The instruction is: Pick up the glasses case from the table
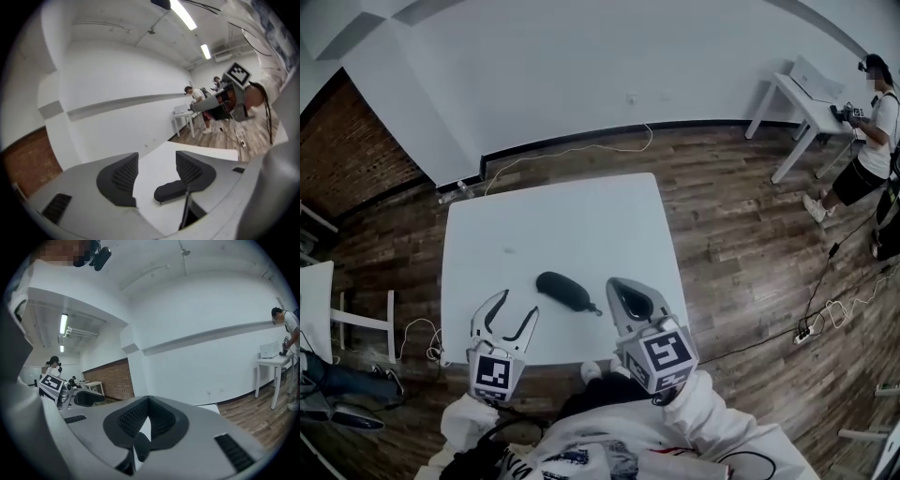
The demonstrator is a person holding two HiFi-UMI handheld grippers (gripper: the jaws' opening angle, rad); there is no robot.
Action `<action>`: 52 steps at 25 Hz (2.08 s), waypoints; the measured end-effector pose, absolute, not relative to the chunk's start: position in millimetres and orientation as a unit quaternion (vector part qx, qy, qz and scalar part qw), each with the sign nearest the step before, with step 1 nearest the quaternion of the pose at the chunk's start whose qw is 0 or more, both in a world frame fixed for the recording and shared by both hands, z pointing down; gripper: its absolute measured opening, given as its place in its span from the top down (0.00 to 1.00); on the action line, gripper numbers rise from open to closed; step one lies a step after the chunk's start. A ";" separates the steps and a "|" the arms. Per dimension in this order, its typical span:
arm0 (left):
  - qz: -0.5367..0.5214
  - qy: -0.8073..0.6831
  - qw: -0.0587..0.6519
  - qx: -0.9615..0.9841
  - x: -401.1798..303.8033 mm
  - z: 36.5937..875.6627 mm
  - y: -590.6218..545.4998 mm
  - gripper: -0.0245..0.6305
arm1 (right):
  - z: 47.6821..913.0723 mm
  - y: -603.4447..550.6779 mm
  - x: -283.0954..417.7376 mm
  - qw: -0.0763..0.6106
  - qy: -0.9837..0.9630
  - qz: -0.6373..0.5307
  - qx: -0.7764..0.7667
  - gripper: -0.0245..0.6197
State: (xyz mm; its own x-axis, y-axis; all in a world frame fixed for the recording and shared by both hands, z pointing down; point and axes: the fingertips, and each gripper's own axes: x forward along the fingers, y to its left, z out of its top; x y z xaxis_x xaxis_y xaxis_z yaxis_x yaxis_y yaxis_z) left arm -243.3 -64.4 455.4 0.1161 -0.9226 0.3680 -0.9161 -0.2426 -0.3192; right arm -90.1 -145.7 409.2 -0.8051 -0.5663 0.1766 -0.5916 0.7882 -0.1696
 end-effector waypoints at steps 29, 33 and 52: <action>-0.684 0.064 0.154 -0.710 -241.7 722.2 -127.8 0.45 | 445.0 -206.6 -11.0 0.053 -0.884 0.167 0.434 0.96; -0.684 0.044 0.156 -0.711 -240.0 728.2 -133.3 0.44 | 448.1 -210.7 -16.6 0.059 -0.883 0.169 0.434 0.96; -0.627 0.117 0.079 -0.766 -219.6 706.2 -139.9 0.44 | 452.6 -214.2 -18.8 0.071 -0.884 0.169 0.430 0.96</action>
State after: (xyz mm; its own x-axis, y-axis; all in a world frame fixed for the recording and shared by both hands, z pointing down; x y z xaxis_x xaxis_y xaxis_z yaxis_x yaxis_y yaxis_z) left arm -219.6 -139.9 706.2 0.1871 -0.2774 0.9424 -0.0804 -0.9604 -0.2668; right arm -18.8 -214.2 452.6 -0.6206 -0.7359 0.2708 -0.7839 0.5732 -0.2387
